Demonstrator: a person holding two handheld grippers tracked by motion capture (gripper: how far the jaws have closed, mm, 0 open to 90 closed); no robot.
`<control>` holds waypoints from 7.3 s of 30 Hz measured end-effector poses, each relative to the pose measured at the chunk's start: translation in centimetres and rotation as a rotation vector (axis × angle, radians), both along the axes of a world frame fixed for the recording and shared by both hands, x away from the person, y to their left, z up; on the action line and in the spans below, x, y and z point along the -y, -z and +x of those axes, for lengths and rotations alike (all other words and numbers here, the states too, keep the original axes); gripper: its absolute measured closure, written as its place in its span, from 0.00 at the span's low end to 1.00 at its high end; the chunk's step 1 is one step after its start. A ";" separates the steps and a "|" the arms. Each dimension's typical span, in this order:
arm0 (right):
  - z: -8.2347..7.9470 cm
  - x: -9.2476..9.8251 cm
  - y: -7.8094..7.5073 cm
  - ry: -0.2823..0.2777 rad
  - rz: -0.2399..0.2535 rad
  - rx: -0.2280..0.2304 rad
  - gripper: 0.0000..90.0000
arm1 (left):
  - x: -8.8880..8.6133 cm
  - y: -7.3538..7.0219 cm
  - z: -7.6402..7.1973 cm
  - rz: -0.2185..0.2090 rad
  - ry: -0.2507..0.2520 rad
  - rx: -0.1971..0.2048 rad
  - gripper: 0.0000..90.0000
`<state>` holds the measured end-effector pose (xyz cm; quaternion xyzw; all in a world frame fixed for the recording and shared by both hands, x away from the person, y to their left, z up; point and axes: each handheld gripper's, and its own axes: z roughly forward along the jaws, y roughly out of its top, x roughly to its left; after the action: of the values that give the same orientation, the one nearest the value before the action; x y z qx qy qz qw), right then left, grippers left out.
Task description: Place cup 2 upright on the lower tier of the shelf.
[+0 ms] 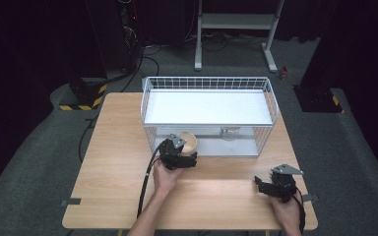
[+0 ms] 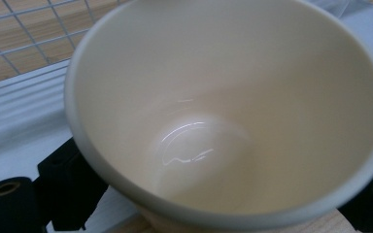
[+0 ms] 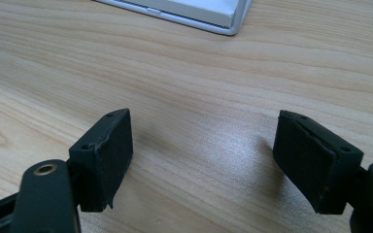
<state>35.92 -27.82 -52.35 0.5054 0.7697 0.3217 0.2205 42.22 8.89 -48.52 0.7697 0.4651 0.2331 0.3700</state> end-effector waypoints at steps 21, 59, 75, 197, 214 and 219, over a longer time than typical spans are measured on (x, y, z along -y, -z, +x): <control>0.0 0.0 0.0 0.000 0.000 0.000 0.25 | 0.0 0.3 1.1 -0.004 -0.011 0.018 0.06; 0.0 0.0 0.0 -0.002 -0.001 0.001 0.25 | -0.7 0.6 -1.0 0.018 -0.032 0.003 0.18; 0.0 0.0 0.0 -0.002 -0.001 0.001 0.25 | -0.1 1.1 0.2 0.040 -0.061 0.015 0.28; 0.0 0.0 0.0 0.000 0.000 0.000 0.25 | -2.7 -0.5 -2.2 -0.075 -0.023 -0.011 0.28; 0.0 0.0 0.0 0.000 0.000 0.001 0.25 | -3.9 -0.6 -3.3 -0.112 -0.020 -0.013 0.24; 0.0 0.0 0.0 0.000 0.000 0.000 0.25 | -4.3 -0.6 -3.6 -0.111 -0.019 -0.021 0.24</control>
<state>35.93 -27.81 -52.34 0.5055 0.7696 0.3218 0.2207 38.65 13.16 -47.93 0.7461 0.4883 0.2023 0.4050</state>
